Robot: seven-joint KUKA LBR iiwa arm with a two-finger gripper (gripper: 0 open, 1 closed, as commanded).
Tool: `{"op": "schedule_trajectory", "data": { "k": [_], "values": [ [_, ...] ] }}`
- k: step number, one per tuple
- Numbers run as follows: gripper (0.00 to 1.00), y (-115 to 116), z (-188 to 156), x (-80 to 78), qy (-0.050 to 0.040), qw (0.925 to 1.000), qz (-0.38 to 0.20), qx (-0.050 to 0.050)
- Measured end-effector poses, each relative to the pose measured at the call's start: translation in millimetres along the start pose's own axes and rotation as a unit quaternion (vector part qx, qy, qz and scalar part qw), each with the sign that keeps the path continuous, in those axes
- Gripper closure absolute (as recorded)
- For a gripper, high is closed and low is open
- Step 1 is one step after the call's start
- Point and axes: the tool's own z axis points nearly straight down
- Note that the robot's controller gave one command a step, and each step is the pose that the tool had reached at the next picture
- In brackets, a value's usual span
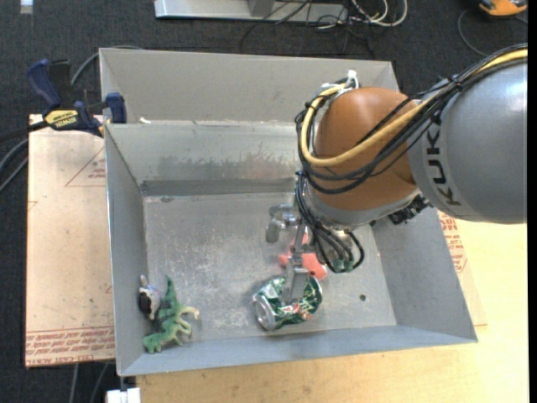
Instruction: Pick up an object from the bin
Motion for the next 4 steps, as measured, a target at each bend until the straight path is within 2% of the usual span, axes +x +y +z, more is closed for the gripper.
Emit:
{"op": "schedule_trajectory", "data": {
  "k": [1, 2, 3, 4],
  "values": [
    [0.0, -0.8, -3.9, -1.7, -0.0039, 1.0, 0.002, 0.0],
    [0.0, -31.8, 132.1, 21.8, -0.0056, 0.9973, -0.073, -0.001],
    [0.0, -39.6, 66.9, 25.3, -0.0068, 0.9886, -0.15, 0.0],
    [0.0, -35.6, 115.7, 16.4, -0.0058, 0.9861, -0.166, -0.001]
  ]
}}
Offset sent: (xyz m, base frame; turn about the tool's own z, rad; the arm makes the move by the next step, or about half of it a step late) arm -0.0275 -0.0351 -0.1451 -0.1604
